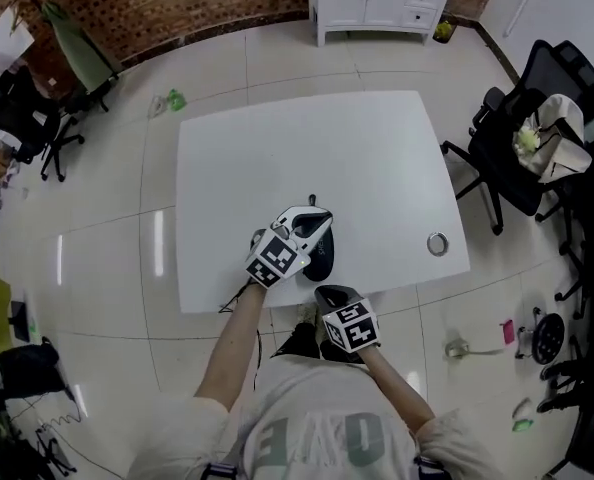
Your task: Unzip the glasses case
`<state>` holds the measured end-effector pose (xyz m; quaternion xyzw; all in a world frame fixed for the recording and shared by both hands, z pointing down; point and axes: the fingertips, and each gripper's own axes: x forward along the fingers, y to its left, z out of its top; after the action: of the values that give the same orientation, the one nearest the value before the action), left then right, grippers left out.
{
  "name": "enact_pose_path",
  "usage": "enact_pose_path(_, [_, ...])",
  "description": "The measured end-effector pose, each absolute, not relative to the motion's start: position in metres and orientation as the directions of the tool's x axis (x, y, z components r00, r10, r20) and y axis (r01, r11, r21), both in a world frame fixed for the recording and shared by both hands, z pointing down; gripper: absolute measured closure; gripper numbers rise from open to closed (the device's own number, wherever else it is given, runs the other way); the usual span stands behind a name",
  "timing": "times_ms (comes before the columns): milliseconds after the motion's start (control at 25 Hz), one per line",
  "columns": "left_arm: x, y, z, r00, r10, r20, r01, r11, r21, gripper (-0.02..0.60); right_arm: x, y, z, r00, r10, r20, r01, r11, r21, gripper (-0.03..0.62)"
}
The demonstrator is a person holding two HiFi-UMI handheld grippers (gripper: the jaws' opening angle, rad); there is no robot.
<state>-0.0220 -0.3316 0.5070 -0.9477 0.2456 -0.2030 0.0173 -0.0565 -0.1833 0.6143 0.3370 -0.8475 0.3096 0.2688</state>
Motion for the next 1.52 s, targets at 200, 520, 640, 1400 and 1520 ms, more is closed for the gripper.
enact_pose_path(200, [-0.021,-0.361,0.534,0.797,-0.432,0.422,-0.452,-0.890,-0.059,0.578,-0.060,-0.196,0.626,-0.619,-0.382,0.686,-0.743,0.568,-0.355,0.599])
enact_pose_path(520, [-0.031,-0.360,0.581,0.781,-0.354,0.515,-0.473,-0.874,0.116,0.578,-0.034,-0.215,0.633,-0.581,-0.414,0.700,-0.788,0.502,-0.357,0.599])
enact_pose_path(640, [-0.038,-0.359,0.579,0.762,-0.395,0.513,-0.508,-0.856,0.095,0.578,-0.030,-0.216,0.633,-0.571,-0.414,0.709,-0.791,0.510,-0.339,0.599])
enact_pose_path(1400, [-0.074,-0.347,0.578,0.620,-0.570,0.539,-0.696,-0.717,0.042,0.578,0.000,-0.243,0.612,-0.501,-0.490,0.714,-0.819,0.535,-0.207,0.597])
enact_pose_path(1520, [-0.068,-0.353,0.579,0.624,-0.559,0.545,-0.689,-0.723,0.047,0.578,-0.018,-0.225,0.628,-0.528,-0.411,0.743,-0.780,0.582,-0.232,0.598])
